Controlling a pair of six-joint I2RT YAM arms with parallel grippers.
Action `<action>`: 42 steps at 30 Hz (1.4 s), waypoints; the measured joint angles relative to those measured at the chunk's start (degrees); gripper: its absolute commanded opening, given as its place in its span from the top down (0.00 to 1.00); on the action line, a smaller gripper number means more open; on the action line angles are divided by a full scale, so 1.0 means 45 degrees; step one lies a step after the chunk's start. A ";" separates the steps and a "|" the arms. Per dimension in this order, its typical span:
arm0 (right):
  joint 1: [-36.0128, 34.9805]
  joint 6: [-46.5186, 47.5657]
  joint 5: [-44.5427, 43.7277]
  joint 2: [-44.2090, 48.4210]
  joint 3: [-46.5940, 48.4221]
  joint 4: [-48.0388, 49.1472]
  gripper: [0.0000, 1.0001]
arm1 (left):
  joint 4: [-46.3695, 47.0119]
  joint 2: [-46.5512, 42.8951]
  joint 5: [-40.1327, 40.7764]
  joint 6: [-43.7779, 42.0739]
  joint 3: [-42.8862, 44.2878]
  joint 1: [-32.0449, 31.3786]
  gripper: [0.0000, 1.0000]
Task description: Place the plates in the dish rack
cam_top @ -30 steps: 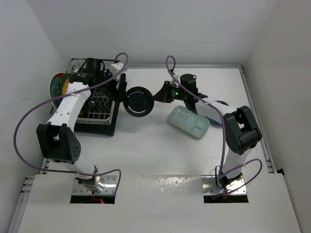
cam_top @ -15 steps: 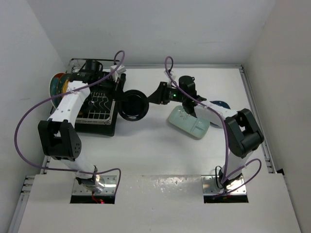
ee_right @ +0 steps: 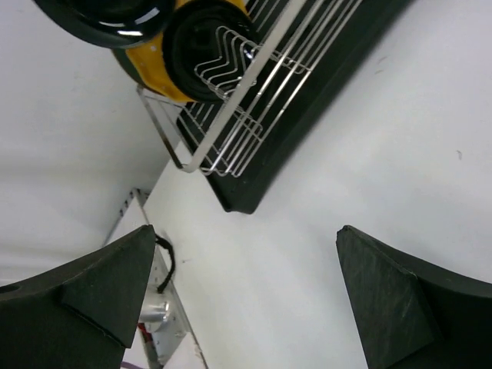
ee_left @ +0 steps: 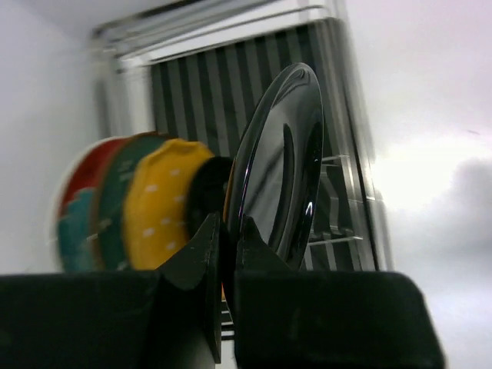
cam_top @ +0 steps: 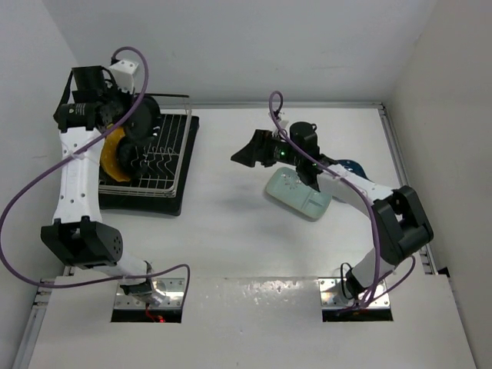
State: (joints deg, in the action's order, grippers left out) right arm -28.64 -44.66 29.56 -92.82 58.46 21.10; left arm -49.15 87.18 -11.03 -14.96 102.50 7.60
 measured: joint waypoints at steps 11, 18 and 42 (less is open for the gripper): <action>0.0015 0.0602 -0.0719 0.0481 -0.0763 -0.0738 0.01 | 0.2118 0.0010 0.4381 -0.0340 -0.2769 0.0039 1.00; 0.0160 0.0753 -0.1030 0.0962 -0.1180 -0.0947 0.01 | 0.3143 0.0058 0.4891 -0.0423 -0.4027 0.0180 1.00; 0.3045 0.2030 -0.5377 0.3978 -0.2550 -0.6105 0.30 | 0.3861 0.0583 0.2288 -0.0160 -0.5974 0.1287 0.40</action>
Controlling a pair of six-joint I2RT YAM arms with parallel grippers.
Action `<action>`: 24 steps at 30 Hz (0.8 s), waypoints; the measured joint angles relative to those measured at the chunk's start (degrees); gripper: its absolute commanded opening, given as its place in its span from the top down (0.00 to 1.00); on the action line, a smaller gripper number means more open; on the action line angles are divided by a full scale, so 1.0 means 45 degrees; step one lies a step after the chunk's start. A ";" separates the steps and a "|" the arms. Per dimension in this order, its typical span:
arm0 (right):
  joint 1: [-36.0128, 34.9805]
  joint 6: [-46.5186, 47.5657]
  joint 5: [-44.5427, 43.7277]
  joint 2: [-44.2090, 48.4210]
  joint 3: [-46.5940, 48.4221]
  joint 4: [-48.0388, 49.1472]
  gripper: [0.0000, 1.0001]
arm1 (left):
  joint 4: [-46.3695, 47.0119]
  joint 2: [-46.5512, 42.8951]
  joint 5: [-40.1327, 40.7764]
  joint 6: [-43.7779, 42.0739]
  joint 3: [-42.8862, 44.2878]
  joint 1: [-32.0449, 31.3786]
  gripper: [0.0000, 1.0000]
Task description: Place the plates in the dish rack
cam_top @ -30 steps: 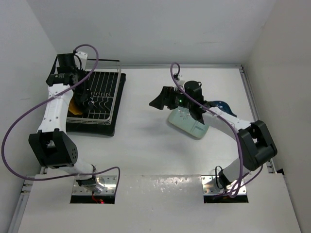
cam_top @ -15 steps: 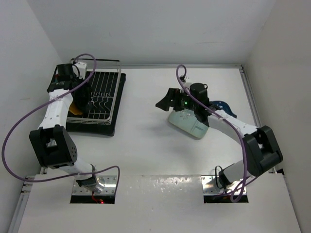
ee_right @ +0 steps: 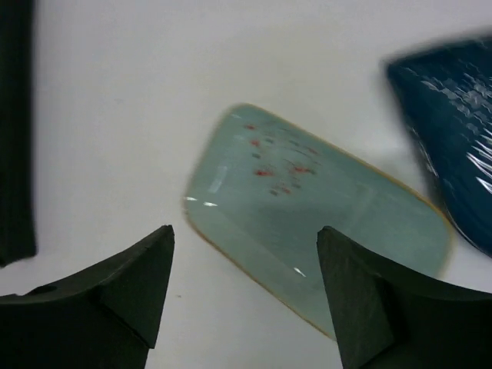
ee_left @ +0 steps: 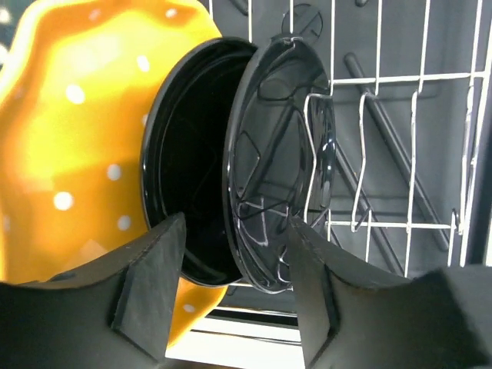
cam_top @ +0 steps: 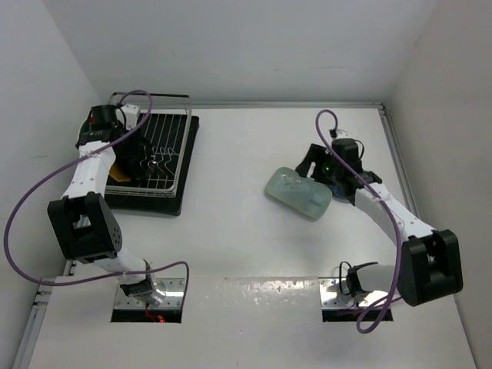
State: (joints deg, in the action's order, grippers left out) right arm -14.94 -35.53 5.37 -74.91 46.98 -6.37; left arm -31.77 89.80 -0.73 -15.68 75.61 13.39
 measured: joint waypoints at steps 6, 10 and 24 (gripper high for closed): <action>0.1418 -0.0398 -0.2191 0.0889 -0.1967 -0.1821 0.39 | -0.0534 -0.0131 -0.0097 -0.0015 0.0967 -0.0272 0.36; 0.1923 -0.0704 -0.3065 0.0860 -0.2584 -0.2671 0.28 | -0.0923 -0.0311 -0.0889 0.0155 0.2171 -0.0641 0.35; 0.2798 -0.1059 -0.0398 -0.3094 -0.2327 0.0262 0.98 | -0.2021 -0.0486 -0.2395 0.0087 0.2773 -0.2958 0.34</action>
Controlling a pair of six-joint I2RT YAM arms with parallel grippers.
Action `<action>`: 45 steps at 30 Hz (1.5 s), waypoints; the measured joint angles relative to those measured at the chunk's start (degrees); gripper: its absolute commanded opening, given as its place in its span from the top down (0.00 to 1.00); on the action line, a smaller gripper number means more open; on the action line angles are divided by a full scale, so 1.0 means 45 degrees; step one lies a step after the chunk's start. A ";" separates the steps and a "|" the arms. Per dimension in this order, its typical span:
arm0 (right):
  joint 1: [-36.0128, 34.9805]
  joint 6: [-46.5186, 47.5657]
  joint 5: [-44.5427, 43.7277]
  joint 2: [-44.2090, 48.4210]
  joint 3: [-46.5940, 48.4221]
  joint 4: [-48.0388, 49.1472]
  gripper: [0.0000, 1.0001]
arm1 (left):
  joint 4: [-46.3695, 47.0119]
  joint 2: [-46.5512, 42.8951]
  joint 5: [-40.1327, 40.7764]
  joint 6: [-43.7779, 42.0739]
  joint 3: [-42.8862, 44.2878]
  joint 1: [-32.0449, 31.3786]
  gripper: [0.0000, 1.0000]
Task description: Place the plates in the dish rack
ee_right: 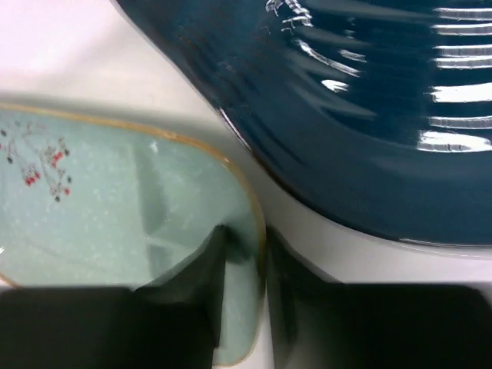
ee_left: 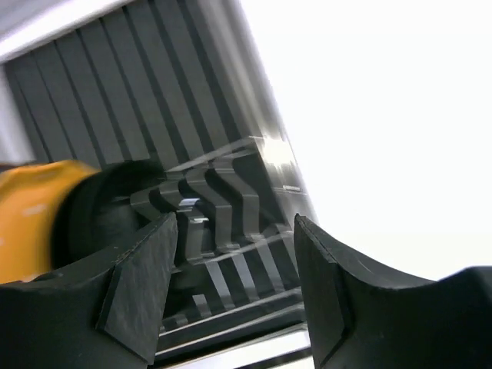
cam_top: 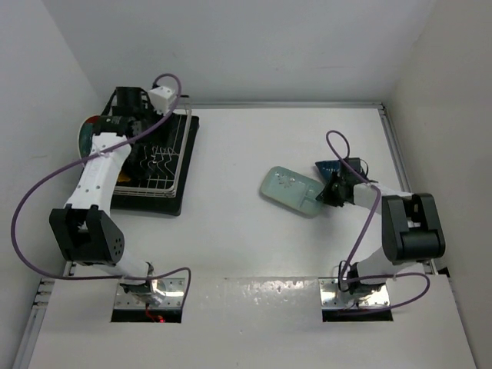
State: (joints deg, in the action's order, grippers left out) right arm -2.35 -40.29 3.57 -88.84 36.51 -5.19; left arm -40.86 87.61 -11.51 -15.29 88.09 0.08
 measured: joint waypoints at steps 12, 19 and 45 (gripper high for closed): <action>-0.1078 0.0607 0.4566 -0.1370 -0.0165 0.2482 1.00 | 0.0063 0.0189 -0.3852 0.0481 -0.3109 -0.3633 0.29; -0.1778 -0.0423 0.5396 -0.1379 -0.1088 0.4099 1.00 | 0.1239 0.3147 -0.5212 0.1370 -0.3342 -0.4167 0.27; -0.2715 -0.2453 0.5824 -0.1734 -0.1972 0.7606 0.71 | 0.1545 0.6664 -0.8072 0.2827 -0.2565 -0.3269 1.00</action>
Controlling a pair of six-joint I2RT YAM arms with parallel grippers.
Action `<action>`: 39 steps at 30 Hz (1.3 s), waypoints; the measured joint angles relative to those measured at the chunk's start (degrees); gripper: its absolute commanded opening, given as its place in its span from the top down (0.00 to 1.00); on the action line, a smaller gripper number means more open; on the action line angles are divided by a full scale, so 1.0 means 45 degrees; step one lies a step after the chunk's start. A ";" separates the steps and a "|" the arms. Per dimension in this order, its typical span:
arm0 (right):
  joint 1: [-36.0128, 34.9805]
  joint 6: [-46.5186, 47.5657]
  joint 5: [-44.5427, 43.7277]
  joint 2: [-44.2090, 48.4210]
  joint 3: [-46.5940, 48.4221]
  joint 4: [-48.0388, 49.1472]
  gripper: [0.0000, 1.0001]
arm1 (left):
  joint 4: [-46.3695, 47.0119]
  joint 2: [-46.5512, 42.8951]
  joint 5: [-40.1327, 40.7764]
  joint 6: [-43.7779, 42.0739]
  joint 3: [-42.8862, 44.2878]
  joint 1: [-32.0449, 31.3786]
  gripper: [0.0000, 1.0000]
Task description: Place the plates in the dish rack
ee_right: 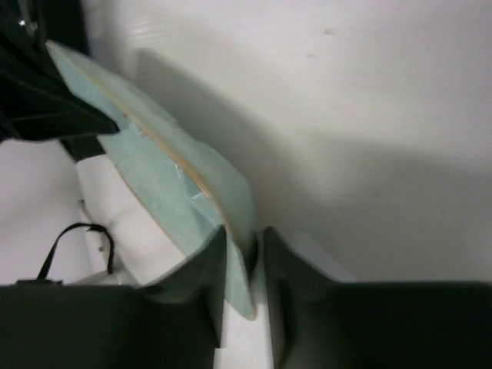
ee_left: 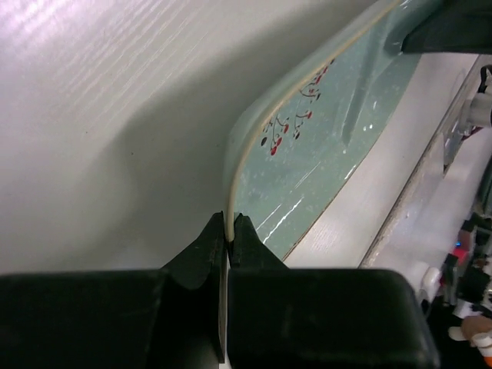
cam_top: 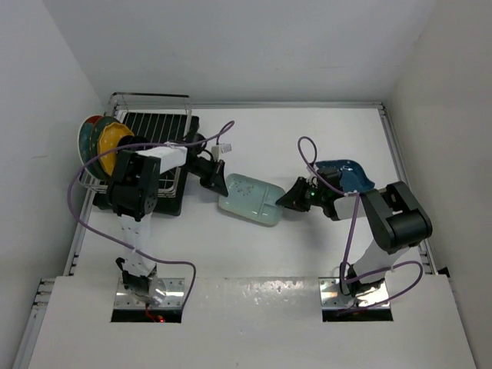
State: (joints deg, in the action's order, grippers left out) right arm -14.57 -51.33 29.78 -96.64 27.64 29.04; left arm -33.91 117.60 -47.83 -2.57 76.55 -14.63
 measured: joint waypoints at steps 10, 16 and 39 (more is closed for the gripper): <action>-0.0355 -0.0262 0.1166 0.0000 0.1316 0.0325 0.00 | -0.0393 -0.3502 0.3317 -0.0393 0.0811 -0.0029 1.00; -0.0355 0.0034 0.1200 0.0005 0.1496 -0.0403 0.00 | -0.0350 -0.4692 0.4308 -0.0311 0.1229 0.0165 1.00; -0.0563 -0.0379 0.3138 0.0894 0.2419 0.2443 1.00 | -0.0661 -0.4959 0.0146 -0.0748 0.0918 0.0801 0.73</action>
State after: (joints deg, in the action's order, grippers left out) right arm -17.10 -53.04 43.90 -92.62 38.52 40.03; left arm -36.88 95.29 -47.18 -5.93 80.68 -11.03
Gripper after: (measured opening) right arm 0.267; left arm 0.114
